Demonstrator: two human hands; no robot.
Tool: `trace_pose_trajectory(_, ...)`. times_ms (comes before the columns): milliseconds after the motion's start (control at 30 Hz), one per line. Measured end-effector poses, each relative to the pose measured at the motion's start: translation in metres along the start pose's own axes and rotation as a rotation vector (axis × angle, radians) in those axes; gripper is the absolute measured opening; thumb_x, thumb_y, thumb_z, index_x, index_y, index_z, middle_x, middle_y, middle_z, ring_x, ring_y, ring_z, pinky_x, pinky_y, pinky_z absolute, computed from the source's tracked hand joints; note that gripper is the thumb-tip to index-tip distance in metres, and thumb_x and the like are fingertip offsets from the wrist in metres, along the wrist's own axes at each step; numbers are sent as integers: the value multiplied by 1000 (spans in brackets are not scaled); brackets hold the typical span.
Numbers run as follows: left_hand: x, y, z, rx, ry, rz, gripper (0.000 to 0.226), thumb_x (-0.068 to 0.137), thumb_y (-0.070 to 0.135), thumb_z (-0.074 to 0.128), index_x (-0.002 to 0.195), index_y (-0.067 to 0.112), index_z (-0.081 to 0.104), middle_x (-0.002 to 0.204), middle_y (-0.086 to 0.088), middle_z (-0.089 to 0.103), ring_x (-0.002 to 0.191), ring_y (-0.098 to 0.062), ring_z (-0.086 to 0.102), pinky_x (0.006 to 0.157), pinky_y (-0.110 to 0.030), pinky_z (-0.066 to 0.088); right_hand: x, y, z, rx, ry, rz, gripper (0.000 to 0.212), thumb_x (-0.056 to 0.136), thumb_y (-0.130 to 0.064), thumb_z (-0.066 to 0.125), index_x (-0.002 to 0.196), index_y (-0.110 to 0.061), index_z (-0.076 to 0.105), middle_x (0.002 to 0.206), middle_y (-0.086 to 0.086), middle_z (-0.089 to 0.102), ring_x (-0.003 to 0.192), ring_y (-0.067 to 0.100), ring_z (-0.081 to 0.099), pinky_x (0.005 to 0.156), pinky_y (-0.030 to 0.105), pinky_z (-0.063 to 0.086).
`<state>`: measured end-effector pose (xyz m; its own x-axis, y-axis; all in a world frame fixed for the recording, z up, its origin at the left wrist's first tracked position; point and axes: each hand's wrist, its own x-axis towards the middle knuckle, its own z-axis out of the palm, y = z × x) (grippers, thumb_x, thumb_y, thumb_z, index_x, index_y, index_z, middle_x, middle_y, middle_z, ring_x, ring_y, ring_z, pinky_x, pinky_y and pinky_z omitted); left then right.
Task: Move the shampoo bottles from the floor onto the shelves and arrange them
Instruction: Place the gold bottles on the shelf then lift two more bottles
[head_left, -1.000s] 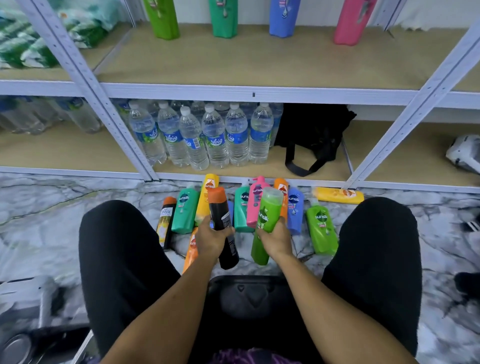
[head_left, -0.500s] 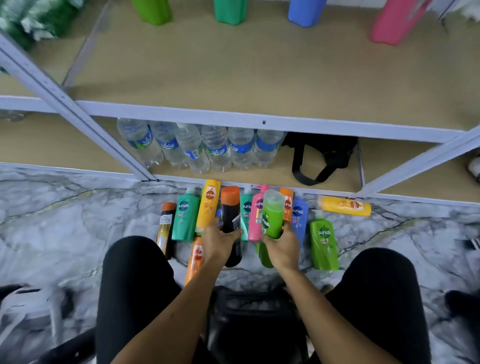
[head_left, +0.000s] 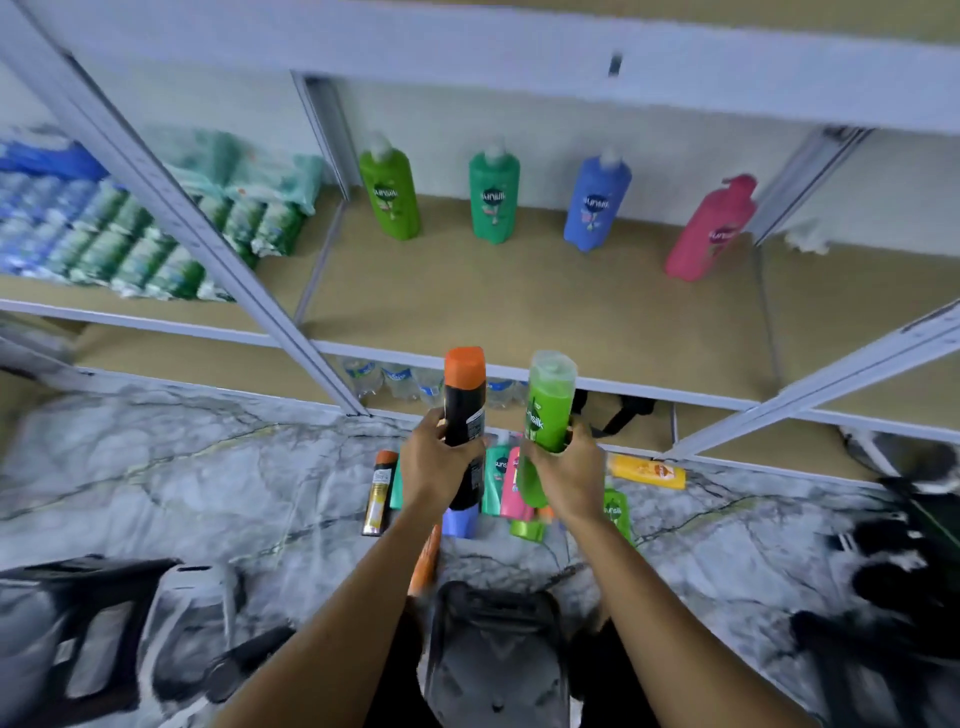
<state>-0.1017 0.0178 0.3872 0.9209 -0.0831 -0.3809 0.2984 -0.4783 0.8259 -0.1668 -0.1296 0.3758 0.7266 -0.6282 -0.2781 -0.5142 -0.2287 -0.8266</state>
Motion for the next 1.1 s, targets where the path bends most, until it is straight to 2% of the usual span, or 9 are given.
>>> trace_pose_trajectory(67,-11,38,-23,-2,31,65,39,67,17,82,101,18,63,87,5,71,73,-10,66,65,-26,51,-10,-41,-17,7,29,-51,35,74,-25,79,102,-14,60,84,-4,66,76,16,64,63,27,47)
trace_pose_trajectory(133,-19,71,-45,7,67,137,37,66,19,81,99,19,65,86,6,73,71,-7,66,63,-24,51,-18,-81,-32,33,52,-120,36,73,-24,79,103,-14,61,85,-3,67,78,17,64,67,32,50)
trace_pose_trajectory(233,-26,117,-75,-36,109,252,38,65,26,82,101,25,67,85,10,74,74,-4,68,69,-32,55,-28,-138,-51,56,86,-226,42,72,-26,79,109,-18,61,85,-6,67,78,16,64,70,31,51)
trace_pose_trajectory(433,-28,206,-133,-207,226,432,38,56,43,81,89,28,72,79,11,74,73,-6,70,69,-42,59,-29,-243,-78,197,112,-403,32,68,-27,82,94,-24,63,81,-9,71,75,10,68,74,39,56)
trace_pose_trajectory(633,-27,304,-183,-214,359,621,43,56,46,81,93,25,73,81,11,74,75,-7,70,70,-39,59,-25,-348,-110,193,258,-597,37,66,-38,78,96,-23,63,82,-6,71,78,18,67,70,39,55)
trace_pose_trajectory(733,-24,344,-197,-182,437,684,40,62,40,81,97,24,72,83,13,72,75,-6,69,69,-32,58,-11,-390,-120,158,295,-650,36,68,-40,76,97,-22,63,85,-5,70,79,19,66,71,38,55)
trace_pose_trajectory(833,-11,369,-202,-127,478,688,39,65,39,82,98,23,70,83,12,69,76,-9,67,68,-27,55,6,-421,-125,87,336,-693,39,70,-44,78,98,-20,63,87,-1,70,78,21,65,68,34,54)
trace_pose_trajectory(933,10,377,-198,-93,462,692,38,65,41,80,94,21,66,87,7,72,76,-14,68,69,-38,58,26,-434,-117,2,349,-691,52,67,-57,74,96,-17,61,84,2,68,75,25,64,64,38,54)
trace_pose_trajectory(1100,34,380,-187,7,525,663,39,72,44,76,101,22,62,90,2,71,81,-22,66,69,-37,55,54,-431,-97,-147,399,-628,47,79,-47,71,107,-14,53,92,10,67,87,33,64,71,41,53)
